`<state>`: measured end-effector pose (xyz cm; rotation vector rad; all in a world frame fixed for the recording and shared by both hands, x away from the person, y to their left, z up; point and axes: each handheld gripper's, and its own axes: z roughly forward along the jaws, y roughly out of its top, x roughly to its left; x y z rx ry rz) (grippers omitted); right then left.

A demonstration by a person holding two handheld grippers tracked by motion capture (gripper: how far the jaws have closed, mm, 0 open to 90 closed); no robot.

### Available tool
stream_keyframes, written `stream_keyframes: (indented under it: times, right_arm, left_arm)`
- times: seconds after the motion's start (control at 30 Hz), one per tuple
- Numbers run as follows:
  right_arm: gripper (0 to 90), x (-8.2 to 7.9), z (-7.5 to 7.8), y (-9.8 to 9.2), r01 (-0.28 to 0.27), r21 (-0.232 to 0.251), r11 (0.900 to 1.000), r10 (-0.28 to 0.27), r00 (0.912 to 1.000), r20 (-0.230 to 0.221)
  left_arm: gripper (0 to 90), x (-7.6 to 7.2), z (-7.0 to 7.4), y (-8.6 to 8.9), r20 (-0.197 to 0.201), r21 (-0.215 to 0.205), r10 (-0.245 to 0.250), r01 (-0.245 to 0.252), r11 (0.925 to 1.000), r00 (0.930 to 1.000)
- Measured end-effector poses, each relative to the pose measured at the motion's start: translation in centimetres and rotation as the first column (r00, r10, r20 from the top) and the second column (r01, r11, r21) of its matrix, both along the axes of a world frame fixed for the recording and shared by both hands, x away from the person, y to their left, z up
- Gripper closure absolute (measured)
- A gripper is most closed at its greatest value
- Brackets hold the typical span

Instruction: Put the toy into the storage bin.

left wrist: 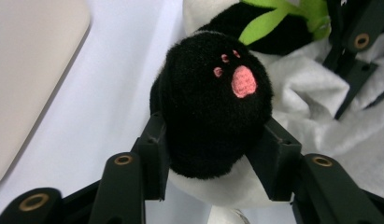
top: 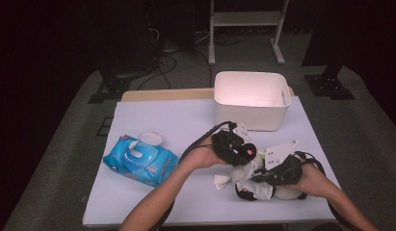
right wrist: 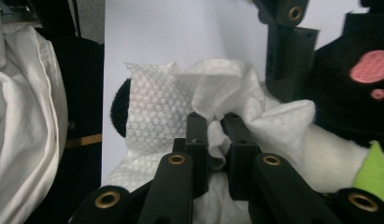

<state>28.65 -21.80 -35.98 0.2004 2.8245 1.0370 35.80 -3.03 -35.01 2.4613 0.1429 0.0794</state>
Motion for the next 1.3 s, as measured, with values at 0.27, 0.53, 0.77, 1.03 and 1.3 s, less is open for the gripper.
stream_keyframes:
  times: [0.27, 0.53, 0.77, 1.03, 1.3]
  right_arm:
    - [81.8, 1.0, 2.3, -1.9, 0.071, 0.008, 0.997, -0.071, 0.9955, 0.062]
    - [81.7, 3.1, 2.7, -4.2, 0.143, 0.027, 0.989, -0.143, 0.9894, 0.024]
    - [81.9, 2.9, 1.7, -3.6, 0.127, 0.042, 0.991, -0.126, 0.9918, -0.023]
    - [82.0, 2.4, 2.4, -3.2, 0.105, 0.002, 0.994, -0.105, 0.9944, 0.015]
    - [81.7, 2.1, 4.7, -1.1, 0.041, 0.094, 0.995, -0.048, 0.9960, 0.075]
  left_arm:
    - [54.3, -0.3, 0.1, 0.2, -0.002, -0.015, -0.007, 0.007, 0.9999, 1.0000]
    - [54.8, -0.7, 0.2, 0.3, -0.002, -0.020, -0.029, 0.029, 0.9994, 0.9996]
    - [43.6, -0.8, 0.0, -0.1, -0.025, -0.024, -0.008, 0.008, 0.9997, 0.9997]
    - [53.8, -1.1, 0.1, -0.1, -0.014, -0.026, -0.035, 0.035, 0.9991, 0.9993]
    - [54.2, -1.2, 0.1, -0.3, -0.009, -0.032, -0.034, 0.034, 0.9989, 0.9994]
